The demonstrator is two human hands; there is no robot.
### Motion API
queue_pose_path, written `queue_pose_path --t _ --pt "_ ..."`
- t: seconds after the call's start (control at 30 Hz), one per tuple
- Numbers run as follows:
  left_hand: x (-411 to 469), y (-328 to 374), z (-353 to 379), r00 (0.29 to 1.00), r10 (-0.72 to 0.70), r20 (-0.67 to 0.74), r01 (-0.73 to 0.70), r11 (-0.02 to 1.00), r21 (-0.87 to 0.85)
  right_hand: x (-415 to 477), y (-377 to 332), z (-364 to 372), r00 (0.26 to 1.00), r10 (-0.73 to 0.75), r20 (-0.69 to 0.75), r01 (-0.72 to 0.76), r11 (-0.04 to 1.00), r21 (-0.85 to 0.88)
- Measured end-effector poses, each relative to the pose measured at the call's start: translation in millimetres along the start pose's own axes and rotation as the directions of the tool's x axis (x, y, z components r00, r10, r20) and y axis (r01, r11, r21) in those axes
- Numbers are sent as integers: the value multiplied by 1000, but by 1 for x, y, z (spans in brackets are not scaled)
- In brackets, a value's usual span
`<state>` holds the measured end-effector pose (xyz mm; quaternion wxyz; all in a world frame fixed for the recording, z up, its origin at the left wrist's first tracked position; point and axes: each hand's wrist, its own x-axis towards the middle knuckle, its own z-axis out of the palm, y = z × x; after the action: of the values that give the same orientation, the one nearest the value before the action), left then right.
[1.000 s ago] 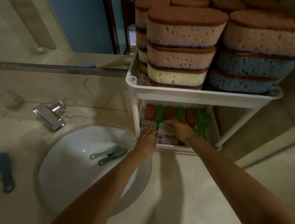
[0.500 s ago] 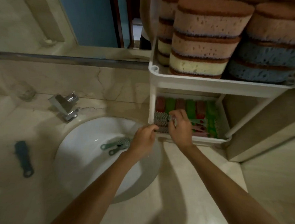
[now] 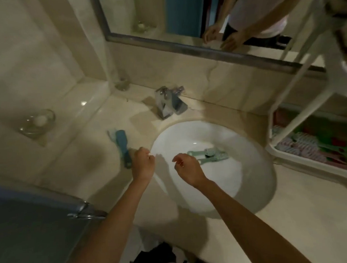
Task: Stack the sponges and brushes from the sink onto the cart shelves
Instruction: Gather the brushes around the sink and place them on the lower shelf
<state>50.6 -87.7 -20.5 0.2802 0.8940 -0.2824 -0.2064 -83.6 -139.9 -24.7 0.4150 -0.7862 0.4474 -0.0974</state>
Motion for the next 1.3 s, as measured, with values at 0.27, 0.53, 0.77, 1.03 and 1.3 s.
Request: queue_pose_path --t 0.27,0.53,0.77,1.03,1.3 --pt "79 -54 -40 956 -290 -42 290 957 3 51 -58 64 981 88 172 -64 988 -141" --pt "140 -91 -53 952 -303 -46 304 952 34 96 -103 114 977 97 188 -45 963 -265" --pt "156 -92 -53 971 -237 32 239 965 -108 120 -106 130 982 133 137 -79 936 -344" --pt "150 -71 -48 980 -191 48 190 981 22 119 -84 88 977 212 17 -190 906 -377" --pt "137 -59 -48 963 -171 207 133 973 187 86 -46 20 964 250 -88 -264 937 -230"
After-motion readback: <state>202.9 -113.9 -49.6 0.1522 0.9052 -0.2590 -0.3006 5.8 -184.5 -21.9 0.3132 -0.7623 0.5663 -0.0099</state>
